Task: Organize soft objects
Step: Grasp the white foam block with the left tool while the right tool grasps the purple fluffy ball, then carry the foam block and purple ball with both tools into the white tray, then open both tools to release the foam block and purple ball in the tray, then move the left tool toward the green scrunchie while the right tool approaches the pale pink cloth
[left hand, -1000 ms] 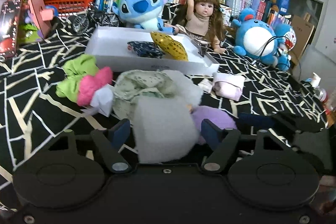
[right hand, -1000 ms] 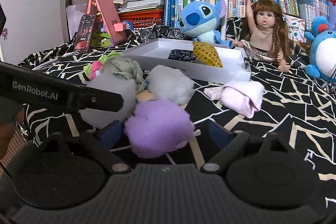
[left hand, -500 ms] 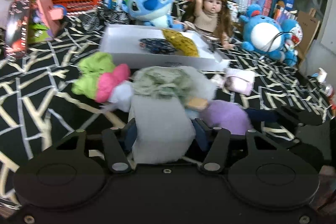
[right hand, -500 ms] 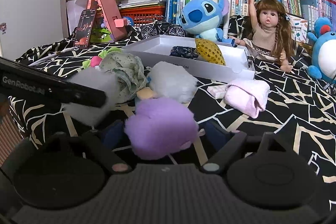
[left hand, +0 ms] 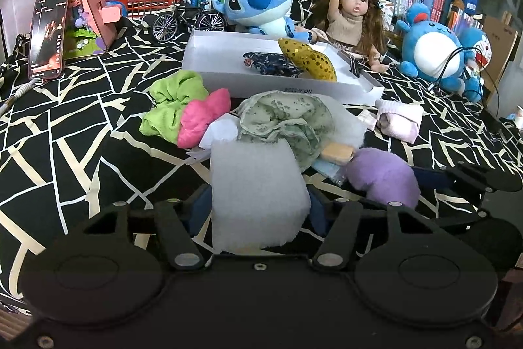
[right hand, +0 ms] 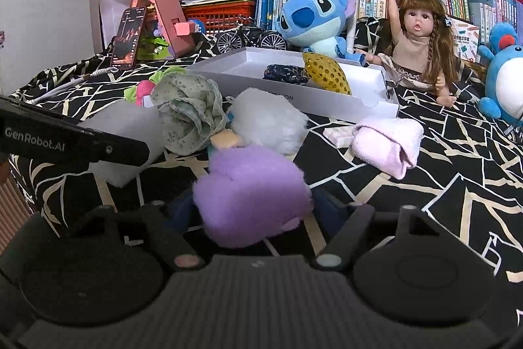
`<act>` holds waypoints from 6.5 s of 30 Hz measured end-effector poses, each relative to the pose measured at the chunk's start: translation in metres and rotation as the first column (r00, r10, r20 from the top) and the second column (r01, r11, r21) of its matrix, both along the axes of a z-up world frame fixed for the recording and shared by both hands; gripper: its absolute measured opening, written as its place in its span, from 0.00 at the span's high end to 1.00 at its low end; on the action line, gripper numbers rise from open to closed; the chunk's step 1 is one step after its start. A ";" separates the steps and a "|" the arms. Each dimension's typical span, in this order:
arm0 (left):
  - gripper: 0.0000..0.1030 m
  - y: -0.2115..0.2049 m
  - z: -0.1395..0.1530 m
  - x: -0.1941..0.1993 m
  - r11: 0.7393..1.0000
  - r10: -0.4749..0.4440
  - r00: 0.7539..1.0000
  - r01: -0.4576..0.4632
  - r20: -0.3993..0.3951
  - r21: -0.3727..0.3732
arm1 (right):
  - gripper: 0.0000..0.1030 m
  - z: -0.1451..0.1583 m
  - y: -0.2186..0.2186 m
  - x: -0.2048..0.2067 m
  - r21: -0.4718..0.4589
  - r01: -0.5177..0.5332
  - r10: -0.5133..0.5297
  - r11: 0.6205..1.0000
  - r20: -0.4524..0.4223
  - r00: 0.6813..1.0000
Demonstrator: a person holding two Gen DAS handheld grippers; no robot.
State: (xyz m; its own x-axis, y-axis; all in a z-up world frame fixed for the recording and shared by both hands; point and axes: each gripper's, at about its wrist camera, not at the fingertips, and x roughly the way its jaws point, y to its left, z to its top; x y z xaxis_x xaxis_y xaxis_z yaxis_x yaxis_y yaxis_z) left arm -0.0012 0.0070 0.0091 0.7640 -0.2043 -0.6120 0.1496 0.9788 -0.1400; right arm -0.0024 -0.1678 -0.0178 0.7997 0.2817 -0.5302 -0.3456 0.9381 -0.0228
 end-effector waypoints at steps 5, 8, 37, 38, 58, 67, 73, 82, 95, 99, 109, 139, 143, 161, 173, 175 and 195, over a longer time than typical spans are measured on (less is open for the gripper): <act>0.50 -0.002 -0.002 -0.004 1.000 0.001 1.000 -0.001 0.010 0.015 | 0.28 -0.001 0.000 0.002 0.017 -0.001 0.002 1.000 -0.010 1.000; 0.50 -0.003 0.002 -0.008 1.000 -0.001 1.000 0.000 0.027 0.027 | 0.33 0.000 0.000 0.001 0.021 -0.003 0.003 1.000 -0.006 1.000; 0.50 0.015 0.083 0.070 0.998 0.030 0.983 -0.020 0.183 -0.059 | 0.33 0.069 -0.043 0.067 0.086 0.172 -0.180 0.981 0.101 0.978; 0.50 0.014 0.086 0.076 0.998 0.028 0.982 -0.018 0.187 -0.058 | 0.33 0.071 -0.045 0.072 0.093 0.177 -0.186 0.980 0.096 0.978; 0.50 0.002 0.079 0.204 0.996 0.035 0.996 -0.028 0.081 -0.083 | 0.33 0.089 -0.069 0.192 0.224 0.241 -0.233 0.944 -0.060 0.971; 0.50 -0.002 0.045 0.245 0.992 0.063 0.998 -0.066 -0.029 -0.106 | 0.33 0.066 -0.070 0.236 0.239 0.272 -0.230 0.932 -0.191 0.954; 0.50 -0.006 0.031 0.256 0.993 0.063 0.996 -0.069 -0.067 -0.094 | 0.32 0.052 -0.074 0.249 0.250 0.294 -0.236 0.922 -0.236 0.943; 0.50 -0.010 0.019 0.266 0.992 0.070 0.992 -0.080 -0.103 -0.098 | 0.31 0.048 -0.072 0.256 0.244 0.300 -0.244 0.922 -0.235 0.941; 0.48 -0.013 0.014 0.270 0.992 0.068 0.991 -0.079 -0.114 -0.094 | 0.30 0.047 -0.068 0.259 0.234 0.296 -0.244 0.926 -0.226 0.943; 0.40 -0.014 0.015 0.269 0.993 0.070 0.991 -0.080 -0.110 -0.091 | 0.30 0.047 -0.068 0.258 0.232 0.296 -0.245 0.927 -0.225 0.943; 0.28 -0.015 0.020 0.263 0.994 0.073 0.994 -0.080 -0.087 -0.077 | 0.27 0.049 -0.066 0.256 0.219 0.290 -0.245 0.932 -0.211 0.946; 0.13 0.002 0.050 0.185 0.996 0.037 0.999 -0.035 0.023 -0.076 | 0.12 0.075 -0.047 0.183 0.200 0.144 -0.135 0.969 -0.061 0.989; 0.13 0.004 0.051 0.171 0.996 0.032 0.999 -0.029 0.028 -0.086 | 0.11 0.076 -0.044 0.167 0.170 0.124 -0.121 0.978 -0.029 0.992; 0.11 0.019 0.038 0.120 0.998 0.052 0.996 -0.049 0.070 -0.043 | 0.06 0.057 -0.052 0.126 0.098 0.144 -0.145 0.985 0.002 0.989; 0.11 0.036 0.025 0.100 0.995 0.094 0.994 -0.092 0.055 -0.031 | 0.04 0.037 -0.064 0.109 0.055 0.199 -0.199 0.978 -0.014 0.980; 0.11 0.038 0.024 0.096 0.995 0.100 0.993 -0.099 0.055 -0.027 | 0.04 0.035 -0.065 0.106 0.050 0.205 -0.205 0.977 -0.017 0.979; 0.16 0.049 0.006 0.069 0.988 0.150 0.989 -0.150 -0.003 -0.038 | 0.04 0.016 -0.065 0.095 0.013 0.236 -0.235 0.972 -0.043 0.971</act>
State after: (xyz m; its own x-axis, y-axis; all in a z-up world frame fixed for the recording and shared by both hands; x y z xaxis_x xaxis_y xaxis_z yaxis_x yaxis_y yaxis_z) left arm 0.0679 0.0564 0.0150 0.7875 -0.1107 -0.6063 0.0018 0.9841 -0.1773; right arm 0.0931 -0.2331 -0.0018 0.8224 0.0974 -0.5605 -0.1148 0.9934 0.0042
